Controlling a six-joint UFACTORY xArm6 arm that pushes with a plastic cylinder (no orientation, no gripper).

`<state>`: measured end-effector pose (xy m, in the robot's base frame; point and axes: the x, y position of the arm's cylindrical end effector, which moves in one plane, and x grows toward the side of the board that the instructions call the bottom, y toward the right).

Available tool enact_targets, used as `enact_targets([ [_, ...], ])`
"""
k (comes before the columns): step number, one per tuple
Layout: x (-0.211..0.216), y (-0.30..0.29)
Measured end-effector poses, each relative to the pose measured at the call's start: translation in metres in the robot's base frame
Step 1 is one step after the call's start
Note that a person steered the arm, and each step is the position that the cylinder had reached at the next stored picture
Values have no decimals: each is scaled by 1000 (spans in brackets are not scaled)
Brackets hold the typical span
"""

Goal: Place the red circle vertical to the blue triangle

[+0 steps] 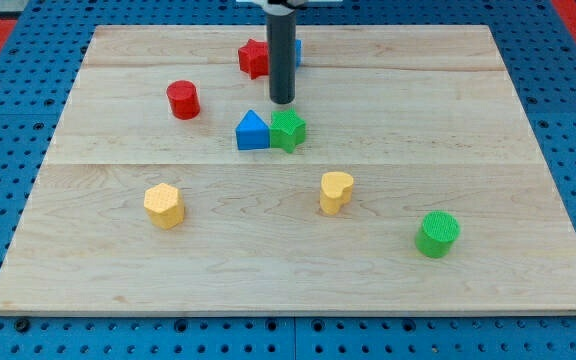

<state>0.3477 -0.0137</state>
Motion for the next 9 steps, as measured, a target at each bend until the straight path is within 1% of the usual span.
enact_targets([
  [1,26,-26],
  [2,26,-83],
  [3,30,-94],
  [4,30,-159],
  [5,4,-148],
  [6,-20,-120],
  [7,-16,-92],
  [8,18,-91],
  [9,14,-50],
])
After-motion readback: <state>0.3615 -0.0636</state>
